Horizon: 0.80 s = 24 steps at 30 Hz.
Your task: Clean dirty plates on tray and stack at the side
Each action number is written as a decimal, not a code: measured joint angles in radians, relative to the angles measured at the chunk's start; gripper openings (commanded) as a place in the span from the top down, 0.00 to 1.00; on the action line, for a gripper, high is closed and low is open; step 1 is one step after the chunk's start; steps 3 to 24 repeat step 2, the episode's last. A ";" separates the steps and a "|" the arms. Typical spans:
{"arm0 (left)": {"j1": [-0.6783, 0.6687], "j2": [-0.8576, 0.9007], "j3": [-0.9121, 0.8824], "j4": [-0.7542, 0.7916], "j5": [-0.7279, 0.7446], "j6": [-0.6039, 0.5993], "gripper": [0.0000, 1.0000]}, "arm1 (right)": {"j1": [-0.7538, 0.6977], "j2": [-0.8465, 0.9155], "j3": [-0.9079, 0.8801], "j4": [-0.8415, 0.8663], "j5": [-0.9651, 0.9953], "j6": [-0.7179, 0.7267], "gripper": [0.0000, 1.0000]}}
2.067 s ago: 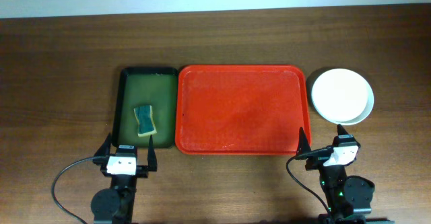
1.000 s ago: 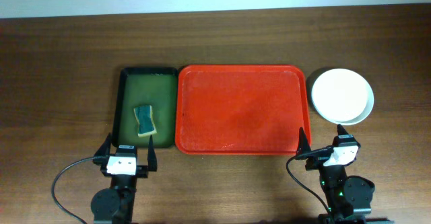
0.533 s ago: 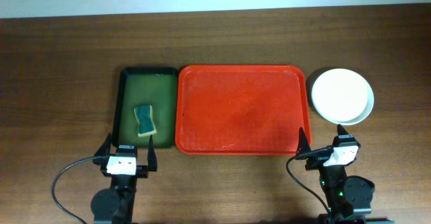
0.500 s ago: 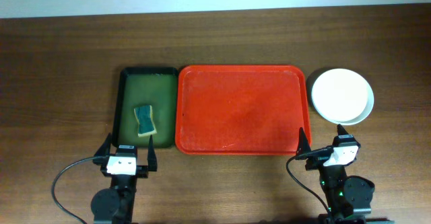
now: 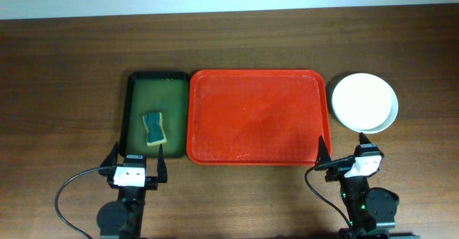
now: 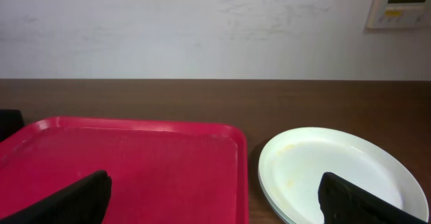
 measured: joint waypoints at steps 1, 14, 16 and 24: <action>0.000 0.000 0.000 0.000 0.000 0.000 0.01 | 0.000 0.000 0.000 0.000 0.000 0.000 0.01; 0.000 0.000 0.000 0.000 0.000 0.000 0.01 | 0.000 0.000 0.000 0.000 0.000 0.000 0.01; 0.000 0.000 0.000 0.000 0.000 0.000 0.01 | 0.000 0.000 0.000 0.000 0.000 0.000 0.01; 0.000 0.000 0.000 0.000 0.000 0.000 0.01 | 0.000 0.000 0.000 0.000 0.000 0.000 0.01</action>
